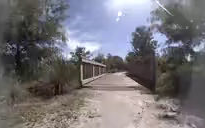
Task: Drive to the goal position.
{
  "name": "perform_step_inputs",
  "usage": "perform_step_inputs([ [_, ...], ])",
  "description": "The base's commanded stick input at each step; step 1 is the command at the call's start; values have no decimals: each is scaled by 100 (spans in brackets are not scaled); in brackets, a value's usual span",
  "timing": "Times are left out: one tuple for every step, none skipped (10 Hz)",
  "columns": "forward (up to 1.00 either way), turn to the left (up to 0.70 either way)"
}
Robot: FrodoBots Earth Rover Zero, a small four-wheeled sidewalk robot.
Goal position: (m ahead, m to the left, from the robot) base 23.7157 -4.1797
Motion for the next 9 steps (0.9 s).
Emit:
perform_step_inputs([
  [85,0],
  [85,0],
  [85,0],
  [85,0],
  [85,0],
  [85,0],
  [85,0],
  [85,0],
  [85,0],
])
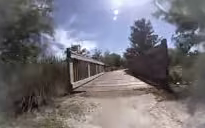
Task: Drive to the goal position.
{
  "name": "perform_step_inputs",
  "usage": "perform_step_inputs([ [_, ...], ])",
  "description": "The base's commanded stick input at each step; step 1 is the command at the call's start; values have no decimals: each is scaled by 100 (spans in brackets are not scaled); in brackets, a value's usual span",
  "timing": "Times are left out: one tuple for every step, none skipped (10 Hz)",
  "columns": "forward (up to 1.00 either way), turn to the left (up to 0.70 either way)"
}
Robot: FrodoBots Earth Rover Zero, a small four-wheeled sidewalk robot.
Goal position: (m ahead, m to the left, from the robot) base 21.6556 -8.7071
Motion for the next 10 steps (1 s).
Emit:
perform_step_inputs([
  [85,0],
  [85,0],
  [85,0],
  [85,0],
  [85,-16],
  [85,-31],
  [85,-34],
  [85,-34],
  [85,-9],
  [85,0],
])
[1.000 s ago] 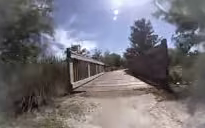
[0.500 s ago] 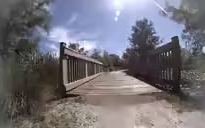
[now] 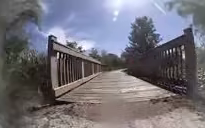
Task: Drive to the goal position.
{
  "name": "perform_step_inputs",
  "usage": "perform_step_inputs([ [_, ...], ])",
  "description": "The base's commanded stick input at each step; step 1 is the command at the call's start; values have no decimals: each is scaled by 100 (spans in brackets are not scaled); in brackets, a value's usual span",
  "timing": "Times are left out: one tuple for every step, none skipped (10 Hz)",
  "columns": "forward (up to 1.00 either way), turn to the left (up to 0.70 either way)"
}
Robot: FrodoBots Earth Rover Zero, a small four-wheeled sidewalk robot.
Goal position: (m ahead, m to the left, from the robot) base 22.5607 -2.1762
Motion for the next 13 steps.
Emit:
perform_step_inputs([
  [85,0],
  [85,0],
  [85,0],
  [85,0],
  [85,0],
  [85,0],
  [85,0],
  [85,0],
  [85,0],
  [85,0],
  [85,0],
  [85,0],
  [85,0],
])
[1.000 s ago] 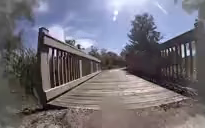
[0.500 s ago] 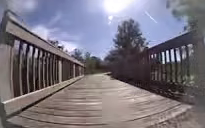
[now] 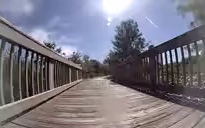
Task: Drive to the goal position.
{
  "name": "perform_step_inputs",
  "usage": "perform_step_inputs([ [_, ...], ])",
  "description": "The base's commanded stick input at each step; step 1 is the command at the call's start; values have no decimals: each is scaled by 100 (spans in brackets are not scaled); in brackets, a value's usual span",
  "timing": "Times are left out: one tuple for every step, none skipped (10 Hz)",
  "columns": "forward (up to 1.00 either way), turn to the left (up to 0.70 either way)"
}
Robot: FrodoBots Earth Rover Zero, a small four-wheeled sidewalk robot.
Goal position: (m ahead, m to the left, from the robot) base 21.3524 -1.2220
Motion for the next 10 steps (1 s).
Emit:
perform_step_inputs([
  [85,0],
  [85,0],
  [85,0],
  [85,0],
  [85,0],
  [85,0],
  [85,0],
  [85,0],
  [85,0],
  [85,0],
])
